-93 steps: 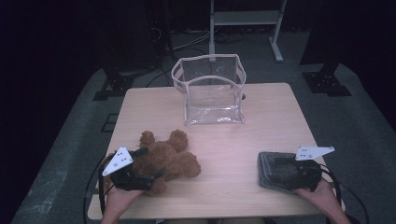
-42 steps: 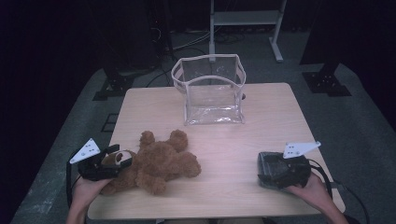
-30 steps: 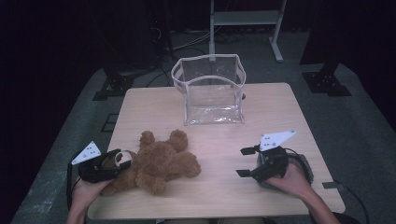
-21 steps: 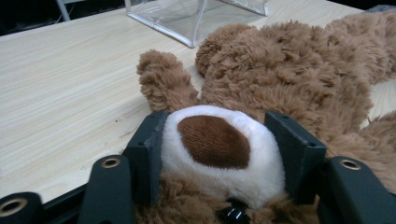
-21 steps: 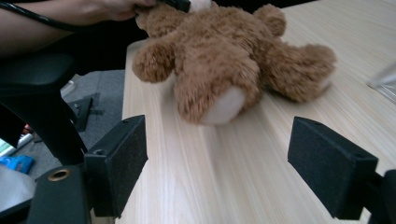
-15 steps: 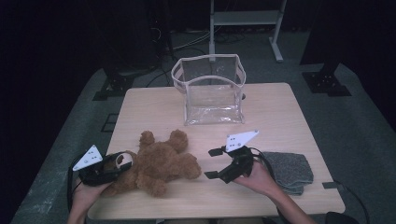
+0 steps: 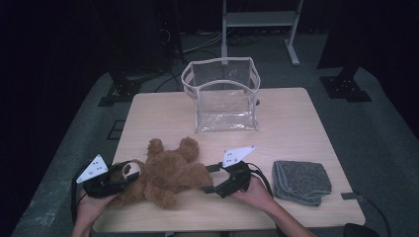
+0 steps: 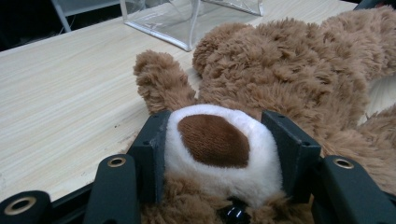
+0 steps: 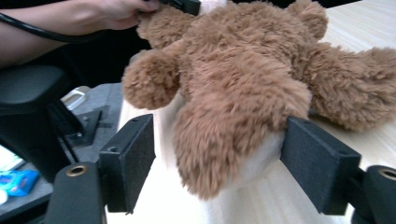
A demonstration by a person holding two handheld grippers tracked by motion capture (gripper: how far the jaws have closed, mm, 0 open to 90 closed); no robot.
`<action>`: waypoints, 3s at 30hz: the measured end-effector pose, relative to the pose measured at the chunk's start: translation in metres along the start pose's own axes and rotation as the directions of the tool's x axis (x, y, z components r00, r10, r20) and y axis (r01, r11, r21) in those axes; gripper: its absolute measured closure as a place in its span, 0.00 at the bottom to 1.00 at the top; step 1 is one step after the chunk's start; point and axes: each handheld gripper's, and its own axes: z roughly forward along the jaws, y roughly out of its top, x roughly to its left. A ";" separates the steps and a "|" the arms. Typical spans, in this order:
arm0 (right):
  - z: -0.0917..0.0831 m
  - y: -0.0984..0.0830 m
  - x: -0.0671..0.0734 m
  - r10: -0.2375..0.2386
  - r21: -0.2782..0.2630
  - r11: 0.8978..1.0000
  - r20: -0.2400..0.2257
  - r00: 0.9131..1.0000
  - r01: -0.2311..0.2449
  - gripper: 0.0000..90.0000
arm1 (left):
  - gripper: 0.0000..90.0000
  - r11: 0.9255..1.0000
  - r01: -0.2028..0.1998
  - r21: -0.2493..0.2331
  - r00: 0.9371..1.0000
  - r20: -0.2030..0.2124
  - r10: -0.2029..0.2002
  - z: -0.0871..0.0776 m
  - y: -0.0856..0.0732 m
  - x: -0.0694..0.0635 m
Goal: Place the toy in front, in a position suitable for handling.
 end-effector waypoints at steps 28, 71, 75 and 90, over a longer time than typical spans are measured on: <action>0.022 -0.008 -0.004 0.026 0.068 0.997 0.110 0.994 -0.034 0.63 | 0.49 0.999 0.035 -0.009 0.999 -0.001 -0.035 0.000 0.001 0.001; 0.000 0.016 0.002 0.021 0.028 0.999 0.102 0.995 -0.024 0.86 | 0.59 1.000 0.013 -0.023 0.999 -0.051 -0.014 -0.003 0.014 -0.004; -0.004 0.020 0.003 0.011 0.030 0.999 0.107 0.994 -0.015 0.86 | 0.60 1.000 0.007 -0.027 0.999 -0.051 -0.008 -0.003 0.017 -0.003; -0.019 0.034 0.009 -0.018 0.012 1.000 0.127 0.992 0.016 0.87 | 0.60 0.997 -0.009 -0.072 0.999 -0.048 0.006 -0.003 0.033 -0.009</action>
